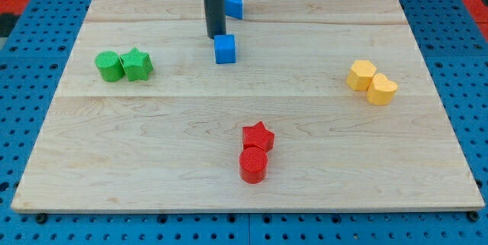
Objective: Move the blue triangle into the blue cube
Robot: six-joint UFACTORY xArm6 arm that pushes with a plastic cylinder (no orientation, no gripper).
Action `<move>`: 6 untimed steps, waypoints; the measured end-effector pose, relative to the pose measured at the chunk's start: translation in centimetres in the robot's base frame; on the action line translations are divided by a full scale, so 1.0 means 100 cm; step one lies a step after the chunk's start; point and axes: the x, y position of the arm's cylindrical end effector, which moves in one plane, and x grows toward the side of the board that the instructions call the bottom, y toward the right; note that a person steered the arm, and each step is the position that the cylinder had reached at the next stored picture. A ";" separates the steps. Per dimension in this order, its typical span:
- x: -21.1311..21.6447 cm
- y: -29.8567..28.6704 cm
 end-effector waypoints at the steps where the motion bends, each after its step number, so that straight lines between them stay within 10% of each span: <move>1: 0.033 0.023; 6: -0.099 0.093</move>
